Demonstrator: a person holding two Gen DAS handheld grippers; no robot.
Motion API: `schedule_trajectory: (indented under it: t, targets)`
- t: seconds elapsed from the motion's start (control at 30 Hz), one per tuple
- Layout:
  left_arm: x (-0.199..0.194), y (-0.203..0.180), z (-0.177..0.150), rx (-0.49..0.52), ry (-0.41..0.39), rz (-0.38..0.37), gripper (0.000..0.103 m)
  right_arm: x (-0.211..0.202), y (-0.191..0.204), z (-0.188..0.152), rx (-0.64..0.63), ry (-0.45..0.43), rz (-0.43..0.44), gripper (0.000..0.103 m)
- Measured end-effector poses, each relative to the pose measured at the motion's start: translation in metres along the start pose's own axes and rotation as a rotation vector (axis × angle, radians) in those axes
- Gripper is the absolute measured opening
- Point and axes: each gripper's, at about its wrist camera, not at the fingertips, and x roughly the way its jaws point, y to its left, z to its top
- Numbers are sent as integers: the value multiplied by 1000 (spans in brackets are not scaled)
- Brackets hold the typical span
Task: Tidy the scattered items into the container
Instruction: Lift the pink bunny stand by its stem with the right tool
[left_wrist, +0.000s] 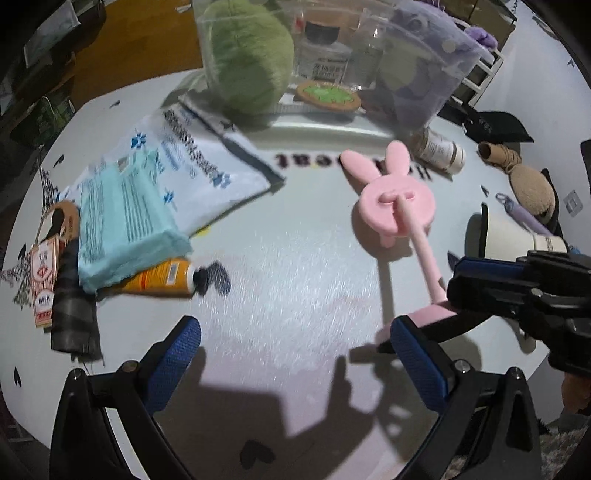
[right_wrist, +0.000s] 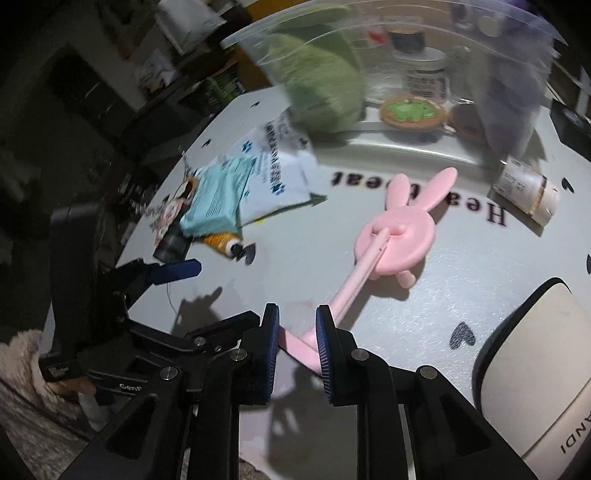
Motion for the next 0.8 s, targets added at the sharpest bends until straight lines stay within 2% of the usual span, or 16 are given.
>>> schedule_trajectory:
  t: [0.1, 0.23, 0.33, 0.57, 0.7, 0.8]
  targets:
    - [-2, 0, -7, 9, 7, -2, 103, -3, -15, -1, 140, 5, 50, 21]
    - [-6, -3, -11, 12, -2, -20, 103, -10, -46, 10, 323, -12, 72, 21]
    - [-9, -7, -10, 23, -13, -35, 103, -6, -73, 21, 441, 24, 73, 21]
    - [-10, -20, -13, 74, -5, -88, 103, 20, -98, 39, 444, 208, 0, 22]
    - [-9, -28, -16, 101, 6, -108, 103, 42, -97, 45, 387, 360, 17, 22]
    - [-7, -33, -18, 117, 15, -107, 103, 47, -94, 46, 358, 357, 31, 20]
